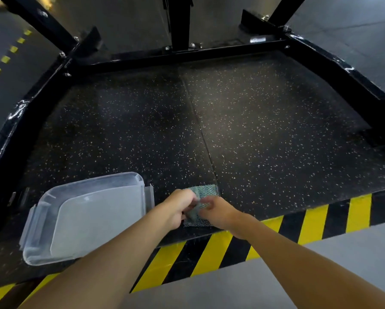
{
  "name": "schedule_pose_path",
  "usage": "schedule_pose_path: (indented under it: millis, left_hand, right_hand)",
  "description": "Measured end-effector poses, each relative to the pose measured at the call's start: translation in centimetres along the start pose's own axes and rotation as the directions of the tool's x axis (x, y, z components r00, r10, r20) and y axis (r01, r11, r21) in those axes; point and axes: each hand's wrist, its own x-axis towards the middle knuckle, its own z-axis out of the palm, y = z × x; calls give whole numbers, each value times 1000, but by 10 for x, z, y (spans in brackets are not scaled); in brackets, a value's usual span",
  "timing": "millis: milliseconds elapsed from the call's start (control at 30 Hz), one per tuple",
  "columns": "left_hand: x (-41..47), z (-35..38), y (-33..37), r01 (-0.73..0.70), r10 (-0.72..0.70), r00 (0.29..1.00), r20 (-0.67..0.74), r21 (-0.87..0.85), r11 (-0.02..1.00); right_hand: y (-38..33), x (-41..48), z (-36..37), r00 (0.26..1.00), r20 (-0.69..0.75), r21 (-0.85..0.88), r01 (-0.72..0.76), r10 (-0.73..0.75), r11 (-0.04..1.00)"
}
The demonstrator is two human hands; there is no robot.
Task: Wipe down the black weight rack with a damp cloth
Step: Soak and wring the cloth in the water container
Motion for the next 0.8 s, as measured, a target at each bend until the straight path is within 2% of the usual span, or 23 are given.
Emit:
schedule_pose_path:
  millis: [67,133,200,233,267,333,367,400,433,500,533,600,667,733,800]
  left_hand:
    - [-11,1,2,-25,33,994,106,-77,997]
    - [-25,-2,6,-105,127,975,185,-122,987]
    - [-34,-9,12,-239,269,944,192,-166,957]
    - [-40,-14,18,-317,347,925,151,-191,929]
    - [-45,-21,24,-400,417,905,80,-166,901]
    - [-51,-40,35,-574,577,813,-78,60,817]
    - [-54,-51,39,-629,648,758,-68,186,755]
    - [-56,-63,40,-657,679,734,15,270,704]
    - [-58,-74,40,-659,655,745,124,290,694]
    - [-64,-93,40,-633,584,773,247,258,729]
    - [-66,-101,40,-638,598,770,224,248,729]
    - [-68,-116,40,-662,679,731,67,307,683]
    - [-65,-138,36,-636,698,710,-91,343,692]
    - [-64,-161,25,-612,676,717,-170,310,727]
    - [-63,-185,9,-603,699,678,-228,372,706]
  right_hand:
    - [0,-2,5,997,-55,23,46,-45,999]
    - [-6,-4,4,980,-175,31,103,-96,994]
    - [-21,-10,-3,952,-277,18,142,-131,990]
    - [-31,-15,-8,942,-296,8,168,-158,986]
    - [-46,-21,-13,937,-294,1,198,-189,980]
    - [-79,-36,-21,927,-287,9,257,-243,967]
    - [-97,-42,-25,918,-299,35,285,-262,958]
    - [-116,-48,-27,909,-320,87,308,-266,948]
    - [-133,-54,-28,906,-333,183,334,-261,925]
    - [-167,-66,-27,915,-303,415,379,-266,828]
    - [-180,-71,-25,918,-272,501,391,-288,772]
    - [-199,-74,-20,918,-214,581,393,-333,712]
    - [-209,-69,-11,925,-172,546,376,-339,749]
    - [-212,-57,3,939,-111,462,339,-326,819]
    - [-208,-43,23,951,-26,345,296,-307,890]
